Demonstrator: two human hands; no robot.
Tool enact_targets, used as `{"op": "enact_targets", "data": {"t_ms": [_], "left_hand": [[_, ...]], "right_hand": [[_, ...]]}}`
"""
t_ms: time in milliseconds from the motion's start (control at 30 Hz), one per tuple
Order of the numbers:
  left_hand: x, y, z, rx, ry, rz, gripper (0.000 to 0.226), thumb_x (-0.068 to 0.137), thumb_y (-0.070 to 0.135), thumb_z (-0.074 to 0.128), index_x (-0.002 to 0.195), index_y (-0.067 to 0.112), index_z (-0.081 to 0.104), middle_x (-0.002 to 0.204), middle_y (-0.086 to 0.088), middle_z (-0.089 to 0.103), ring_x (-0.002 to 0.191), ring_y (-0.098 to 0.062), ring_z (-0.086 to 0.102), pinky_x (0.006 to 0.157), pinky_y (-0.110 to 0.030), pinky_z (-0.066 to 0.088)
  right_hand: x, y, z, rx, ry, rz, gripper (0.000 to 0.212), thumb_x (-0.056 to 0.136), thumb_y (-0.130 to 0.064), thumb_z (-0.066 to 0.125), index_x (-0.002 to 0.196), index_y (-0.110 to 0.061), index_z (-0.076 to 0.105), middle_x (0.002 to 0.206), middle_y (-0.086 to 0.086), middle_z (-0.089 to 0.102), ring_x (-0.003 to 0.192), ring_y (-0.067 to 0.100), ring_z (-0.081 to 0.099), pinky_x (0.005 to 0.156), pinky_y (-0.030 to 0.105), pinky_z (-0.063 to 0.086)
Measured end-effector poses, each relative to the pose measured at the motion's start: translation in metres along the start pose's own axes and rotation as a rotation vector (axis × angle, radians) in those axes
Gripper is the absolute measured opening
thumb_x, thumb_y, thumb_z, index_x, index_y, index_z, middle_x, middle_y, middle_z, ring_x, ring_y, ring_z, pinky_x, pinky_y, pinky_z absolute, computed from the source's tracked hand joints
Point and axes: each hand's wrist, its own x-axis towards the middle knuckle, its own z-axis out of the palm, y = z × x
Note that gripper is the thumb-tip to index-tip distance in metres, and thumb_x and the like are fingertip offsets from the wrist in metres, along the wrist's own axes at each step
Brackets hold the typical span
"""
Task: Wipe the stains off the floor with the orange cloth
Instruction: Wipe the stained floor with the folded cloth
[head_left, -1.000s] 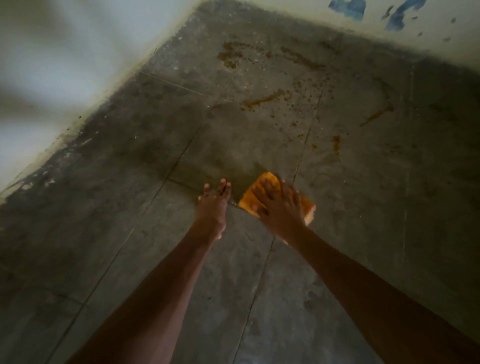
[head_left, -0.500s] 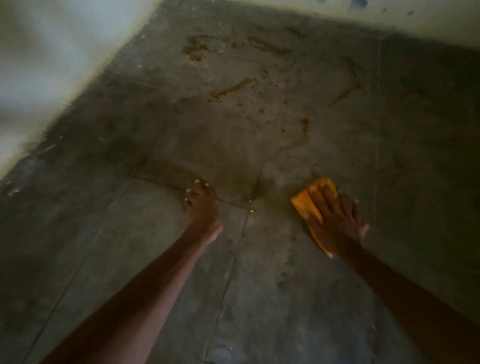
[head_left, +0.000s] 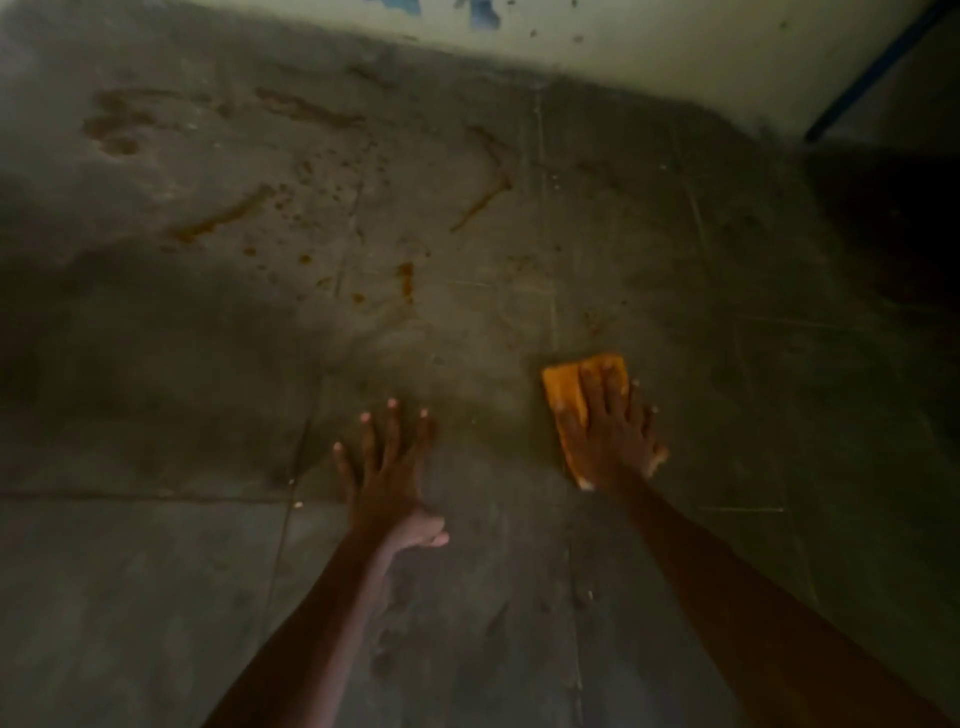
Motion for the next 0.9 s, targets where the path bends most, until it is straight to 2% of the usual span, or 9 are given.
{"op": "enact_targets", "data": {"t_ms": [133, 233, 300, 367, 500, 567, 733, 800, 900], "left_hand": [[0.003, -0.002, -0.003, 0.007, -0.047, -0.007, 0.145, 0.054, 0.049, 0.081, 0.144, 0.037, -0.033, 0.145, -0.002, -0.052, 0.132, -0.033, -0.048, 0.11, -0.064, -0.02], [0.001, 0.003, -0.01, 0.026, -0.104, -0.037, 0.147, 0.051, 0.052, 0.079, 0.143, 0.036, -0.034, 0.143, -0.003, -0.053, 0.133, -0.035, -0.047, 0.111, -0.066, -0.016], [0.001, 0.006, -0.013, 0.029, -0.135, -0.056, 0.147, 0.051, 0.053, 0.079, 0.142, 0.036, -0.036, 0.142, -0.003, -0.055, 0.133, -0.035, -0.047, 0.111, -0.066, -0.014], [0.0, 0.005, -0.014, 0.043, -0.116, -0.068, 0.148, 0.052, 0.053, 0.08, 0.142, 0.036, -0.035, 0.142, -0.002, -0.055, 0.133, -0.034, -0.047, 0.11, -0.064, -0.019], [0.002, 0.005, -0.005, 0.036, -0.086, -0.067, 0.149, 0.052, 0.05, 0.083, 0.143, 0.038, -0.035, 0.142, 0.0, -0.056, 0.132, -0.031, -0.049, 0.102, -0.059, -0.029], [0.002, 0.004, -0.006, 0.048, -0.099, -0.068, 0.15, 0.052, 0.05, 0.083, 0.141, 0.037, -0.037, 0.142, -0.001, -0.055, 0.132, -0.033, -0.049, 0.109, -0.063, -0.022], [0.0, 0.004, -0.009, -0.006, -0.12, -0.053, 0.15, 0.05, 0.049, 0.083, 0.143, 0.037, -0.035, 0.14, -0.001, -0.057, 0.132, -0.033, -0.048, 0.112, -0.066, -0.014], [-0.001, 0.002, -0.009, -0.011, -0.095, -0.052, 0.15, 0.05, 0.047, 0.083, 0.143, 0.037, -0.035, 0.14, -0.001, -0.057, 0.132, -0.033, -0.049, 0.112, -0.066, -0.015], [0.001, 0.001, -0.006, 0.014, -0.094, -0.042, 0.15, 0.051, 0.049, 0.083, 0.143, 0.037, -0.034, 0.14, -0.001, -0.057, 0.132, -0.033, -0.049, 0.111, -0.066, -0.016]], "right_hand": [[0.066, -0.06, 0.0, 0.094, -0.024, 0.097, 0.071, 0.098, -0.064, 0.02, 0.158, -0.03, 0.004, 0.167, 0.004, -0.003, 0.152, 0.041, -0.003, 0.119, 0.064, 0.001], [-0.022, -0.059, 0.01, -0.058, -0.06, -0.416, 0.068, 0.096, -0.062, 0.028, 0.157, -0.034, 0.017, 0.167, -0.002, 0.007, 0.151, 0.038, 0.014, 0.116, 0.062, 0.021], [-0.062, -0.004, 0.001, -0.07, -0.091, -0.578, 0.067, 0.094, -0.067, 0.03, 0.155, -0.039, 0.022, 0.166, -0.009, 0.007, 0.149, 0.034, 0.024, 0.113, 0.06, 0.028], [-0.04, 0.04, -0.009, -0.079, -0.077, -0.483, 0.068, 0.094, -0.068, 0.022, 0.155, -0.037, 0.023, 0.166, -0.008, 0.006, 0.147, 0.037, 0.028, 0.114, 0.062, 0.027], [0.06, 0.02, -0.012, 0.047, -0.035, 0.136, 0.072, 0.095, -0.066, 0.011, 0.157, -0.031, 0.003, 0.168, 0.002, 0.003, 0.151, 0.039, 0.009, 0.12, 0.061, 0.01], [0.081, -0.025, -0.009, 0.103, -0.066, 0.145, 0.071, 0.098, -0.064, 0.018, 0.157, -0.031, -0.003, 0.167, 0.002, -0.006, 0.152, 0.04, -0.002, 0.12, 0.061, 0.003], [0.007, 0.004, -0.004, -0.053, -0.116, -0.444, 0.066, 0.096, -0.066, 0.014, 0.156, -0.038, 0.011, 0.166, -0.009, 0.002, 0.152, 0.035, 0.013, 0.12, 0.056, 0.017], [0.001, 0.041, -0.006, -0.061, -0.075, -0.311, 0.067, 0.097, -0.065, 0.01, 0.156, -0.035, 0.019, 0.165, -0.005, 0.009, 0.15, 0.036, 0.021, 0.119, 0.057, 0.02], [0.034, 0.018, -0.006, -0.012, -0.055, 0.13, 0.068, 0.097, -0.062, 0.012, 0.158, -0.032, 0.008, 0.167, 0.0, 0.002, 0.152, 0.036, 0.008, 0.121, 0.058, 0.008]]}}
